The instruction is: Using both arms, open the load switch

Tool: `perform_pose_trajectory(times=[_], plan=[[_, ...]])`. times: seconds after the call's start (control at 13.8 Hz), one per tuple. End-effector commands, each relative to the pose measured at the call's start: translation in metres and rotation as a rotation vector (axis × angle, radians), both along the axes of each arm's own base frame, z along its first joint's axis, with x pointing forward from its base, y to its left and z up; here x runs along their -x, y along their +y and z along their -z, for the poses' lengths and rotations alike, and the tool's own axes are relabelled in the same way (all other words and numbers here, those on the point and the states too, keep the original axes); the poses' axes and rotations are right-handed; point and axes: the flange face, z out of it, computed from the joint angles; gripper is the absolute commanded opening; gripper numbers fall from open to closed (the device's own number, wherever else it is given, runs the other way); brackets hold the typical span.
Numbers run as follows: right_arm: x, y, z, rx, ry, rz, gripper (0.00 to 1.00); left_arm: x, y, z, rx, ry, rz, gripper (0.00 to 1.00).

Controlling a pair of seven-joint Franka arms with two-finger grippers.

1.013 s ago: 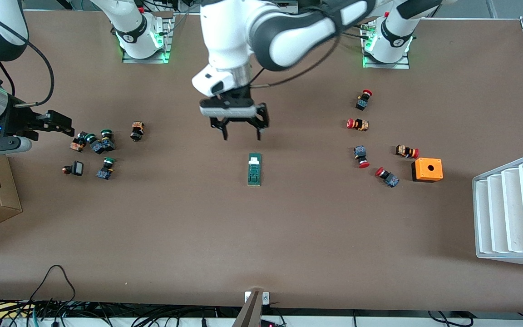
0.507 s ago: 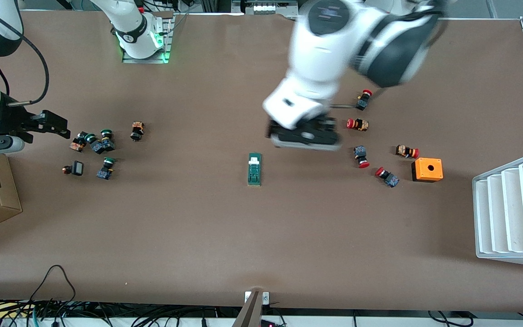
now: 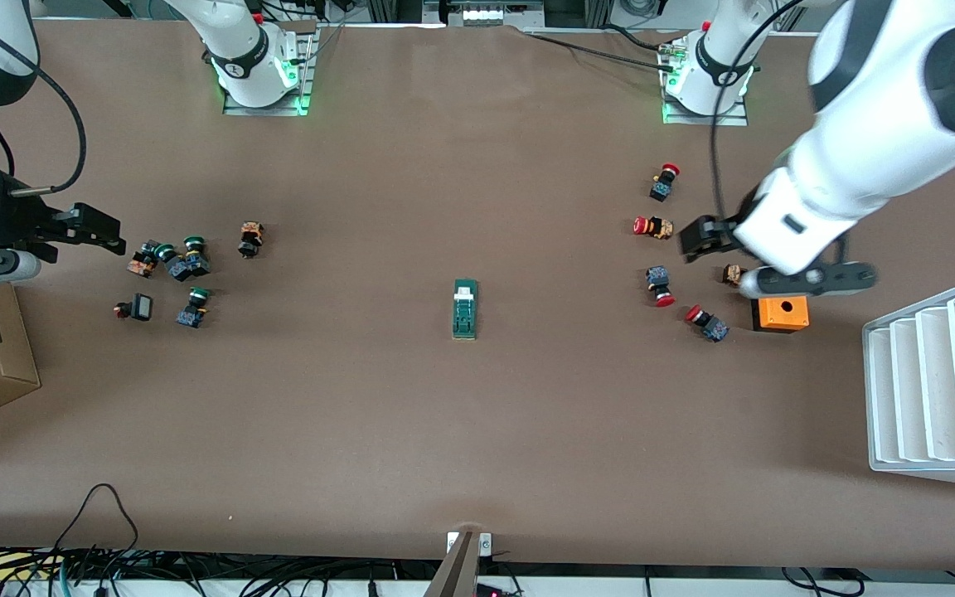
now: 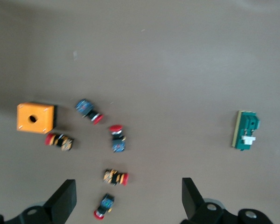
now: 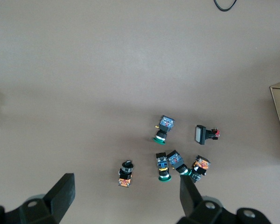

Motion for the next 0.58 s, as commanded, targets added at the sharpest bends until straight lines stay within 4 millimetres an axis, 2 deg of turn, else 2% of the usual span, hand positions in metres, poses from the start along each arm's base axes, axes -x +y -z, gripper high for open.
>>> perform_pose_trajectory(times=[0.0,0.36,0.51], plan=[[-0.003,-0.001,-0.005,0.009,-0.008,-0.016,0.99,0.013,0.053,0.002,0.035,0.033,0.025,0.99],[-0.003,-0.002,-0.005,0.009,-0.012,-0.016,0.99,0.027,0.147,-0.012,0.043,0.047,0.06,0.99],[-0.003,-0.001,-0.005,0.009,-0.014,-0.017,0.99,0.032,0.161,-0.017,0.031,0.055,0.049,0.99]])
